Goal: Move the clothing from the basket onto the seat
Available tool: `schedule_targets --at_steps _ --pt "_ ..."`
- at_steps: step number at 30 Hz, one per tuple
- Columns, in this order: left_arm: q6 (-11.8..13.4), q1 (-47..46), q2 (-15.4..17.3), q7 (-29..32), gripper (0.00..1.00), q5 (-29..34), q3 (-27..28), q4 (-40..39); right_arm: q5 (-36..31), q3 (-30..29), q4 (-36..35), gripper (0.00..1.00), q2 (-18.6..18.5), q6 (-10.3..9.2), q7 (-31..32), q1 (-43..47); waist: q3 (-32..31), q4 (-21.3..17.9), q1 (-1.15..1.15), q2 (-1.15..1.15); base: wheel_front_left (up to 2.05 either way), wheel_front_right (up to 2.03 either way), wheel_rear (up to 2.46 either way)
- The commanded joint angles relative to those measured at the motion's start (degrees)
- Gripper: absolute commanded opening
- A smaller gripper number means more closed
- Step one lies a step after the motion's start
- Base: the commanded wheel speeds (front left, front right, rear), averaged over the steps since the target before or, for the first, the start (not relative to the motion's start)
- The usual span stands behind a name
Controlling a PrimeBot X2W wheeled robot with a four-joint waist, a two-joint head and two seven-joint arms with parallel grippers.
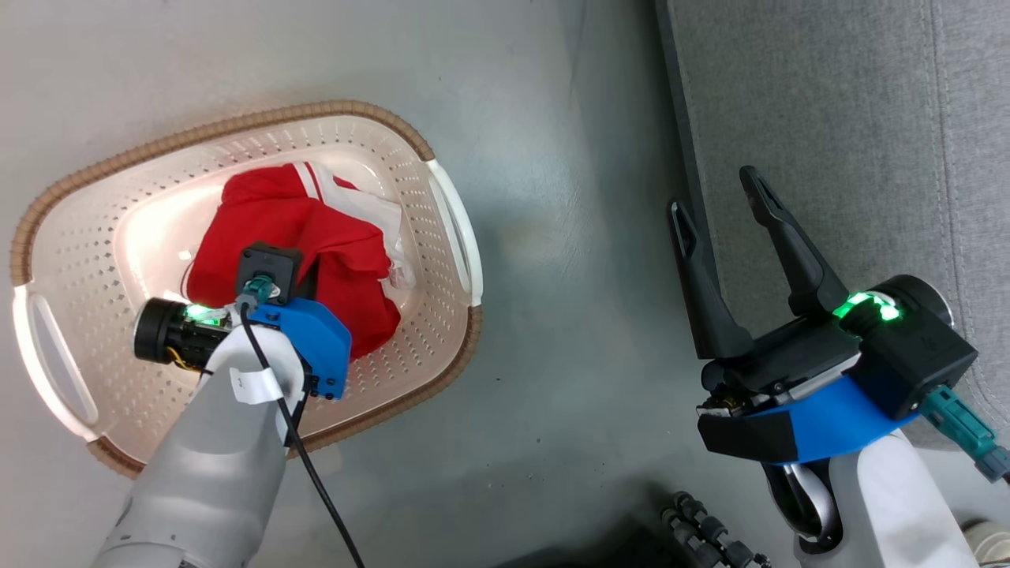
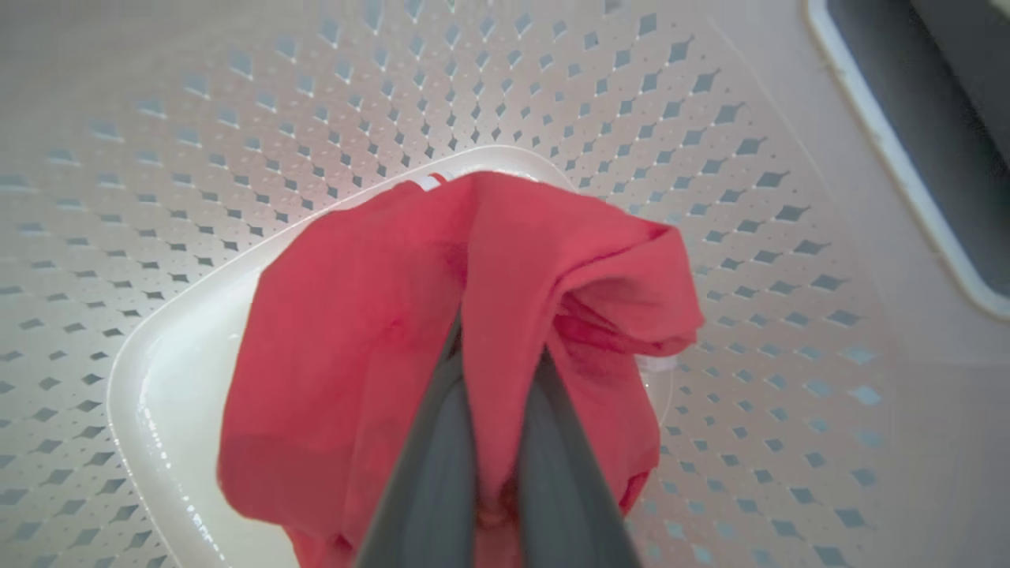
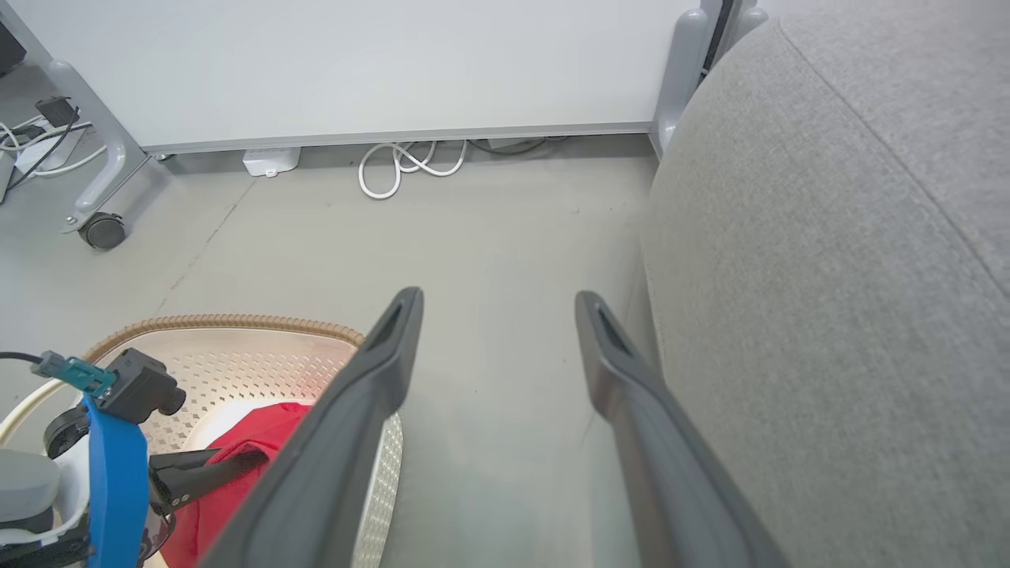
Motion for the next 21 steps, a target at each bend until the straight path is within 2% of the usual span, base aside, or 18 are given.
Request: schedule_targets --at_steps 1,8,20,21 --pt "-0.2 0.3 -0.3 -0.2 0.0 -0.3 0.3 -0.2 -0.3 0.1 0.3 1.0 0.1 0.01 -0.1 -0.6 -1.1 0.3 0.0 0.0 0.0 0.0 0.0" --pt "-0.9 3.3 -1.4 -0.2 0.0 -1.2 0.7 -0.8 0.2 0.7 2.5 1.0 0.1 0.01 -0.4 -0.7 -7.8 1.3 0.0 0.0 0.0 0.0 0.0" --pt "-3.3 12.5 -4.0 -0.2 0.0 -2.5 0.4 -6.1 0.3 0.1 7.0 1.0 0.1 0.02 1.3 3.0 -26.6 5.8 0.0 0.0 0.0 0.0 0.0" --pt "-3.3 12.5 -4.0 -0.2 0.0 -2.5 0.4 -6.1 0.3 0.1 7.0 1.0 0.1 0.02 1.3 3.0 -26.6 5.8 0.0 0.0 0.0 0.0 0.0"
